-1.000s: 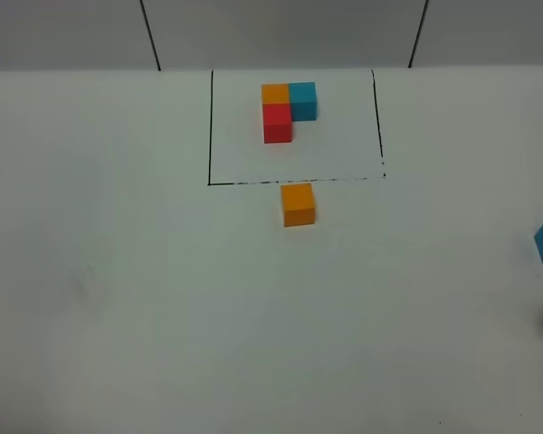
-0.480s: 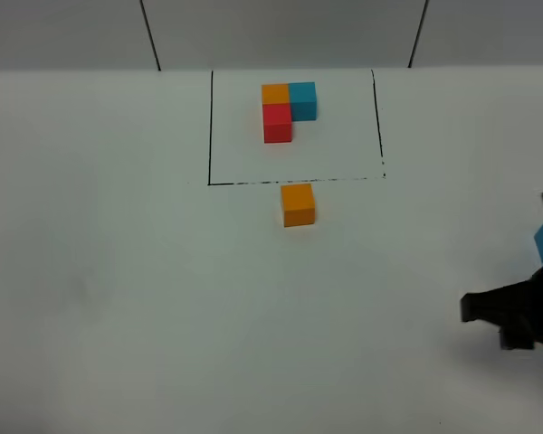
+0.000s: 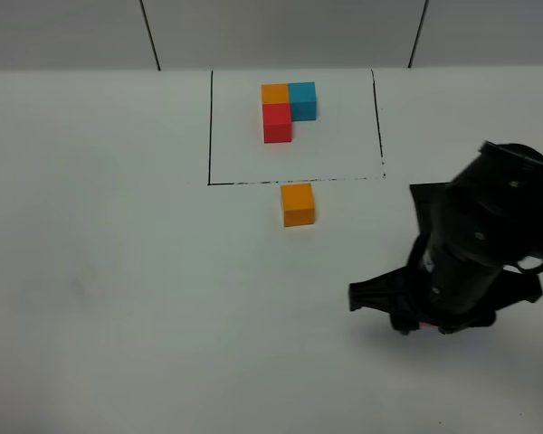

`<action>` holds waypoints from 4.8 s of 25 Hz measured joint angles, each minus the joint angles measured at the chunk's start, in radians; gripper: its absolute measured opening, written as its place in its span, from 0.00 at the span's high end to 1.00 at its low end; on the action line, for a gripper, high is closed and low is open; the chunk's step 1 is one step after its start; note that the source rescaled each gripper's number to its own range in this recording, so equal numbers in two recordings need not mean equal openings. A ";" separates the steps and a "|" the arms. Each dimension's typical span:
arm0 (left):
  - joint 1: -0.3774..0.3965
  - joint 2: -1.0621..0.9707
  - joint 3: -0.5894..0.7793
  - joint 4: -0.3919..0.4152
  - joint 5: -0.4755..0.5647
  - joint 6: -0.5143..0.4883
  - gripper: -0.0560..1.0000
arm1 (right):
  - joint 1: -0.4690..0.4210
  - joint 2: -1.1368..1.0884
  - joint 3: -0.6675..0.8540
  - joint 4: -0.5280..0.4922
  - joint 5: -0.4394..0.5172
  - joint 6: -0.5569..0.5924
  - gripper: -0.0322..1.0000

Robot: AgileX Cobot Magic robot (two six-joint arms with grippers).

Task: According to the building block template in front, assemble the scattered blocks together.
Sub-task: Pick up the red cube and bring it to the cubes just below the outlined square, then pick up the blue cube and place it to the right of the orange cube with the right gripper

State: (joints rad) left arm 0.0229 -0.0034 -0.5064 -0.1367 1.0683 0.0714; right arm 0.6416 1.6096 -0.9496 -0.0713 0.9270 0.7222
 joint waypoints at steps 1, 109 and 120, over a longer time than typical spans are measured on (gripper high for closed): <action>0.000 0.000 0.000 0.000 0.000 0.000 0.36 | 0.000 0.033 -0.030 0.012 -0.001 -0.023 0.95; 0.000 0.000 0.000 0.001 -0.001 -0.002 0.37 | 0.015 0.606 -0.615 -0.072 -0.100 0.060 0.28; 0.000 0.000 0.000 0.001 -0.001 -0.002 0.37 | -0.051 0.393 -0.479 -0.065 -0.056 -0.071 0.00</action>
State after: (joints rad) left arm 0.0229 -0.0034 -0.5064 -0.1359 1.0675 0.0689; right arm 0.5910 2.0026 -1.4290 -0.1368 0.8709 0.6517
